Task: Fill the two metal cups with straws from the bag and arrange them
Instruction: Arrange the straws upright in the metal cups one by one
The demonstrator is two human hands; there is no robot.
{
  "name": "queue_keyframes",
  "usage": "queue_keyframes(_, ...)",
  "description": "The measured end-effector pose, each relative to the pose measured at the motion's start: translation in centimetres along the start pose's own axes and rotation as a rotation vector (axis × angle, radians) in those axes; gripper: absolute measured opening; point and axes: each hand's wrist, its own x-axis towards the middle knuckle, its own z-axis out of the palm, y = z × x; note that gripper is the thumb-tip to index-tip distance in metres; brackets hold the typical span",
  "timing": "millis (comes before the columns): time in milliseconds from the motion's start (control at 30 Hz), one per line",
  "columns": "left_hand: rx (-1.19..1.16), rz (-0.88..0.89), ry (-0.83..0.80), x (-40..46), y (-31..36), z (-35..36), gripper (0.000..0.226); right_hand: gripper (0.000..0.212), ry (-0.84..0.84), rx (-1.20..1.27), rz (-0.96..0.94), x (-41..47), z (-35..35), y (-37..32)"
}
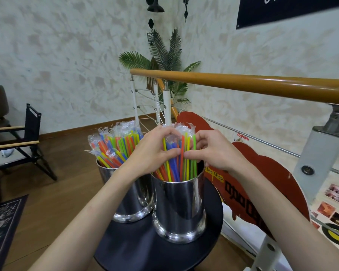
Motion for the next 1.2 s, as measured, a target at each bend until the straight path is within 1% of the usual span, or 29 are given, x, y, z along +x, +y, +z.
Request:
queue_keyframes(200, 0.024, -0.011, 0.022, -0.2, 0.4, 0.2, 0.039, 0.017, -0.110, 0.052, -0.036, -0.3, -0.4, -0.1)
queue_keyframes(300, 0.061, -0.033, 0.043, -0.5, 0.9, 0.4, 0.041, 0.020, -0.189, 0.062, -0.042, -0.3, -1.0, -0.1)
queue_keyframes(400, 0.151, -0.044, 0.073, -0.7, 1.5, 0.8, 0.044, 0.027, -0.247, 0.055, -0.043, -0.5, -1.5, -0.1)
queue_keyframes(467, 0.206, -0.048, 0.086, -0.7, 1.7, 1.1, 0.053, 0.028, -0.235, 0.040, -0.055, -0.5, -1.3, 0.0)
queue_keyframes(533, 0.241, -0.053, 0.084, -0.8, 1.7, 1.2, 0.059, 0.028, -0.181, -0.005, -0.077, -0.2, -0.8, 0.3)
queue_keyframes(667, 0.242, -0.053, 0.089, -0.8, 1.7, 1.0, 0.061, 0.022, -0.115, -0.058, -0.112, 0.0, -0.2, 0.4)
queue_keyframes(733, 0.222, -0.046, 0.097, -0.8, 1.9, 0.9, 0.058, 0.018, -0.096, -0.081, -0.120, 0.0, -0.1, 0.3)
queue_keyframes(867, 0.159, -0.026, 0.115, -0.9, 2.1, 0.8, 0.035, 0.016, -0.020, -0.117, -0.094, 0.0, 0.3, 0.3)
queue_keyframes(933, 0.126, -0.022, 0.121, -1.0, 2.1, 0.7, 0.029, 0.014, 0.007, -0.129, -0.095, -0.1, 0.5, 0.3)
queue_keyframes(1100, 0.093, -0.003, 0.120, -1.0, 2.0, 0.4, 0.026, 0.015, -0.016, -0.141, -0.102, 0.0, 0.6, 0.2)
queue_keyframes(1200, 0.120, 0.016, 0.110, -0.9, 1.6, 0.2, 0.033, 0.014, -0.061, -0.083, -0.079, 0.1, 0.1, 0.3)
